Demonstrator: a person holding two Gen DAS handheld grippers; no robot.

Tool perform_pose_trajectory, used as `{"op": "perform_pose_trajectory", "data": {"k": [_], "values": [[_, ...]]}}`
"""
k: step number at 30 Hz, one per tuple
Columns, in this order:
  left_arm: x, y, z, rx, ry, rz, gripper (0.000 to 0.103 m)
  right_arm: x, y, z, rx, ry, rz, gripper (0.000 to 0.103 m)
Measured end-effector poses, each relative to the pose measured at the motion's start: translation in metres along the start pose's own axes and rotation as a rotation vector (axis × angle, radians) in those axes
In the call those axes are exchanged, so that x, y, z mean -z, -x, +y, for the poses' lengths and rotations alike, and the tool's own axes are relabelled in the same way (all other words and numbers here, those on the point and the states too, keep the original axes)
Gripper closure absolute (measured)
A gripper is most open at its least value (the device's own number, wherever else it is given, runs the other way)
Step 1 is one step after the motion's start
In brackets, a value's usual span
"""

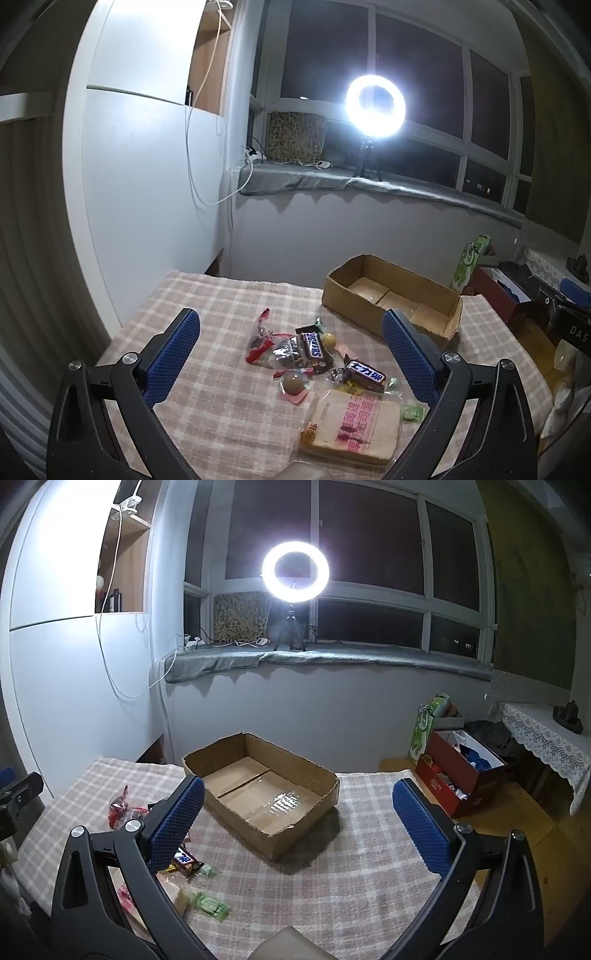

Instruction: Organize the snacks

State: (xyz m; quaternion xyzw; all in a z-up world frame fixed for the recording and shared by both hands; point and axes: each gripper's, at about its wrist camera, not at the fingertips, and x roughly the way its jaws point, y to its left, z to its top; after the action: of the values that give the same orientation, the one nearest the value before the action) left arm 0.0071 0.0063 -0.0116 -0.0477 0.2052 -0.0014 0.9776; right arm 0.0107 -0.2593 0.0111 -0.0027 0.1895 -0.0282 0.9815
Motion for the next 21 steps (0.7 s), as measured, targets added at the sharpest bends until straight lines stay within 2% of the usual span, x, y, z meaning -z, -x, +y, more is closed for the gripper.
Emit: {"op": "perform_pose_trajectory", "data": {"k": [21], "values": [[-0.0003,0.0003,-0.0031,0.008,-0.006,0.000,0.004,-0.0016,-0.0008,0.0011,0.007,0.001,-0.004,0.000]]}}
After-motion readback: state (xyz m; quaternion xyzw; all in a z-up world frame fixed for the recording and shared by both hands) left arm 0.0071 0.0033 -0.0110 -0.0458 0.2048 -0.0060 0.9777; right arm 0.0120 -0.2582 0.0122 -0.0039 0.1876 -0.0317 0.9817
